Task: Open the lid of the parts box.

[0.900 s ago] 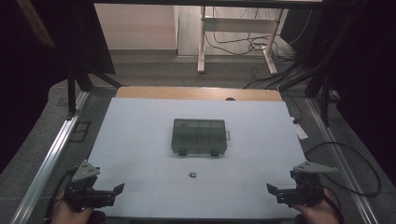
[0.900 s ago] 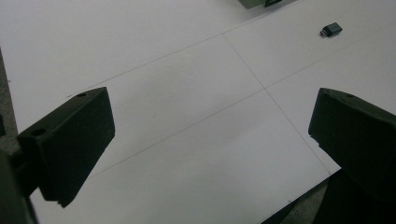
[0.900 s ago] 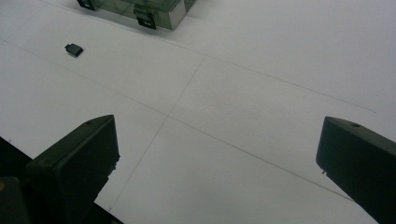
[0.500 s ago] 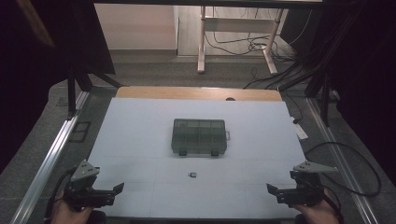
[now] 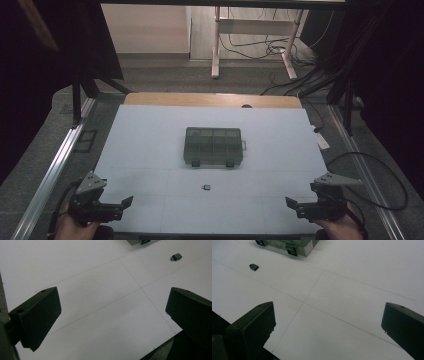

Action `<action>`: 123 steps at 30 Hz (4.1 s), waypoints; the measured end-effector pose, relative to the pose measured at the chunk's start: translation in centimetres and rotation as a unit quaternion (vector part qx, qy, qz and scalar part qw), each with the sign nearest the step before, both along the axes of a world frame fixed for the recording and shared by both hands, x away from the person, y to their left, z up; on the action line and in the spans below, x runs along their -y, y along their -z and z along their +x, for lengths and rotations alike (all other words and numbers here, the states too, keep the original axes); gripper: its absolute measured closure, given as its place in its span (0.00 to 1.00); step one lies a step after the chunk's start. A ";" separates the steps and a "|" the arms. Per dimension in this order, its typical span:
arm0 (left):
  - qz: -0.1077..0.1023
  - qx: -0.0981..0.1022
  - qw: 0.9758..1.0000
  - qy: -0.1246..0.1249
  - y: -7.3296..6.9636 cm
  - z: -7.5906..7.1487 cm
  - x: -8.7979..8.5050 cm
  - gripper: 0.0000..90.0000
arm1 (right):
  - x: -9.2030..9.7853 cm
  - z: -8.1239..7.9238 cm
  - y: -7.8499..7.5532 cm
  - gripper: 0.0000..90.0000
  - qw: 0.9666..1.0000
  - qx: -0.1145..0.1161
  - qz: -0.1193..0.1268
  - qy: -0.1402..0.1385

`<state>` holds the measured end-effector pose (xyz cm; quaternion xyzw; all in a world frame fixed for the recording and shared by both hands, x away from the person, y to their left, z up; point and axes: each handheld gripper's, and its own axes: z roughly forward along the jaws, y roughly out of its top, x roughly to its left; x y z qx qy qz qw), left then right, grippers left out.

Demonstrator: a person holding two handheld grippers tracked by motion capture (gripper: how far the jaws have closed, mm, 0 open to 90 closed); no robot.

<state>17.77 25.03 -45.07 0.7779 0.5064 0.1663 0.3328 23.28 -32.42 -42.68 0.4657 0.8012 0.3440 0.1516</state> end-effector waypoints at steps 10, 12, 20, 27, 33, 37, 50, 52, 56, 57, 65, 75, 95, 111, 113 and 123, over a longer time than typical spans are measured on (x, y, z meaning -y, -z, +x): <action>-0.010 0.005 1.000 0.001 -0.1 0.3 -0.2 0.00 | -0.2 0.1 -0.3 0.00 1.000 0.013 0.005 -0.017; -0.010 0.004 1.000 0.001 -0.1 0.5 -0.2 0.00 | -0.3 0.3 -0.3 0.00 1.000 0.015 0.007 -0.021; -0.015 0.010 1.000 0.008 0.0 1.0 -0.1 0.00 | -0.6 0.7 -0.2 0.00 0.999 0.019 0.012 -0.040; -0.025 0.015 0.999 0.029 0.1 1.7 0.2 0.00 | -0.8 1.3 -0.1 0.00 0.998 0.020 0.016 -0.053; -0.023 0.016 0.999 0.044 0.2 2.4 0.5 0.00 | -1.1 1.9 -0.2 0.00 0.997 0.021 0.020 -0.065; -0.016 0.020 0.998 0.051 0.3 2.9 0.8 0.00 | -1.5 2.4 -0.3 0.00 0.997 0.022 0.018 -0.070; -0.042 0.006 0.996 0.075 0.4 4.8 1.3 0.00 | -2.8 3.6 -0.6 0.00 0.995 0.043 0.017 -0.091; -0.039 0.008 0.996 0.076 0.3 5.1 1.4 0.00 | -3.0 3.8 -0.6 0.00 0.995 0.041 0.017 -0.092; -0.035 0.011 0.996 0.081 0.4 5.7 1.7 0.00 | -3.3 4.2 -0.5 0.00 0.995 0.034 0.016 -0.091; -0.035 0.008 0.996 0.085 0.4 6.0 1.9 0.00 | -3.3 4.3 -0.5 0.00 0.995 0.032 0.016 -0.092; -0.030 0.008 0.994 0.100 0.3 7.4 3.1 0.00 | -4.1 5.1 -0.3 0.00 0.995 0.029 0.018 -0.096; -0.041 0.013 0.993 0.114 0.3 9.2 4.5 0.00 | -5.0 6.4 -0.1 0.00 0.994 0.022 0.024 -0.101; -0.061 0.005 0.990 0.130 0.3 11.5 6.2 0.00 | -6.7 8.6 0.3 0.00 0.993 0.014 0.019 -0.114; -0.069 0.000 0.990 0.127 0.2 13.3 6.9 0.00 | -8.1 11.0 0.7 0.00 0.993 0.007 0.017 -0.121; -0.069 0.001 0.990 0.125 0.2 13.4 6.9 0.00 | -8.2 11.1 0.7 0.00 0.993 0.007 0.015 -0.121; -0.063 0.004 0.991 0.121 0.3 14.5 7.4 0.00 | -8.8 12.6 1.4 0.00 0.992 0.002 0.013 -0.124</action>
